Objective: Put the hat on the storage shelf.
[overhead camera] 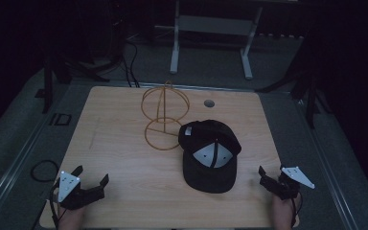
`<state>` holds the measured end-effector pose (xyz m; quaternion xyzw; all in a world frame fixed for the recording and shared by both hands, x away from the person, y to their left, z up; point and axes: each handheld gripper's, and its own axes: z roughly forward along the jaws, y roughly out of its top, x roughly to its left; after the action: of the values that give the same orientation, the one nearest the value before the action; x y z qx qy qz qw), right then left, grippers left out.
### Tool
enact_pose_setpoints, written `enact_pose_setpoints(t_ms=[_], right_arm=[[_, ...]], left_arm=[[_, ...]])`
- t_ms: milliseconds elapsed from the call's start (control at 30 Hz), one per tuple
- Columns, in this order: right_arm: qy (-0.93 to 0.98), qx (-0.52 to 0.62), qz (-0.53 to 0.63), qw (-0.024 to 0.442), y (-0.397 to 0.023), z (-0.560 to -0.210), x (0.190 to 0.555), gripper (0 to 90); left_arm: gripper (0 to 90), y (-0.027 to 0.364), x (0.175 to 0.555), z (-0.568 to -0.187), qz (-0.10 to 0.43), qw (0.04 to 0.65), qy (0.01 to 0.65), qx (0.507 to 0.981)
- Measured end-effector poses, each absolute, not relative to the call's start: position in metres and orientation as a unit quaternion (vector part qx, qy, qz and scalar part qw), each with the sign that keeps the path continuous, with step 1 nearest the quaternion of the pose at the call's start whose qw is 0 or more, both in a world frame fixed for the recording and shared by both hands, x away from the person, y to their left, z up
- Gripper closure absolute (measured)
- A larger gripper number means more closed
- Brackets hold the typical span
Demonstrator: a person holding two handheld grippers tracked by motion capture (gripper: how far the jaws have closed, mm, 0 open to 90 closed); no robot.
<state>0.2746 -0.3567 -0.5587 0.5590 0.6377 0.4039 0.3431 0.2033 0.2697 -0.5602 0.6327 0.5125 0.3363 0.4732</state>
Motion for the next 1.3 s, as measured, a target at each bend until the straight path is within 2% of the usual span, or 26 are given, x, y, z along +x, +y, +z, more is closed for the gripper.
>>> enact_pose_setpoints(t_ms=[333,367,600,667,767,900,1133,1300], right_arm=[[0.653,0.544,0.410,0.331,-0.350,-0.557,0.269,13.3],[0.648,0.546,0.425,0.318,-0.351,-0.551,0.266,13.3],[0.641,0.551,0.429,0.319,-0.353,-0.536,0.264,13.2],[0.640,0.545,0.440,0.317,-0.350,-0.521,0.263,13.1],[0.647,0.531,0.456,0.304,-0.343,-0.501,0.263,13.1],[0.659,0.505,0.470,0.301,-0.332,-0.477,0.264,13.1],[0.690,0.453,0.476,0.303,-0.313,-0.444,0.274,12.8],[0.711,0.435,0.474,0.283,-0.298,-0.430,0.284,12.0]], left_arm=[[2.1,0.264,0.201,-0.557,0.335,0.494,0.505,0.623],[2.1,0.263,0.201,-0.557,0.336,0.496,0.501,0.625],[2.1,0.258,0.197,-0.555,0.350,0.503,0.490,0.620],[2.1,0.256,0.196,-0.553,0.343,0.511,0.491,0.617],[2.2,0.250,0.195,-0.550,0.313,0.503,0.488,0.641],[3.6,0.244,0.196,-0.551,0.281,0.500,0.499,0.649],[3.6,0.238,0.193,-0.548,0.275,0.498,0.486,0.664],[3.7,0.235,0.193,-0.547,0.268,0.495,0.478,0.674]])
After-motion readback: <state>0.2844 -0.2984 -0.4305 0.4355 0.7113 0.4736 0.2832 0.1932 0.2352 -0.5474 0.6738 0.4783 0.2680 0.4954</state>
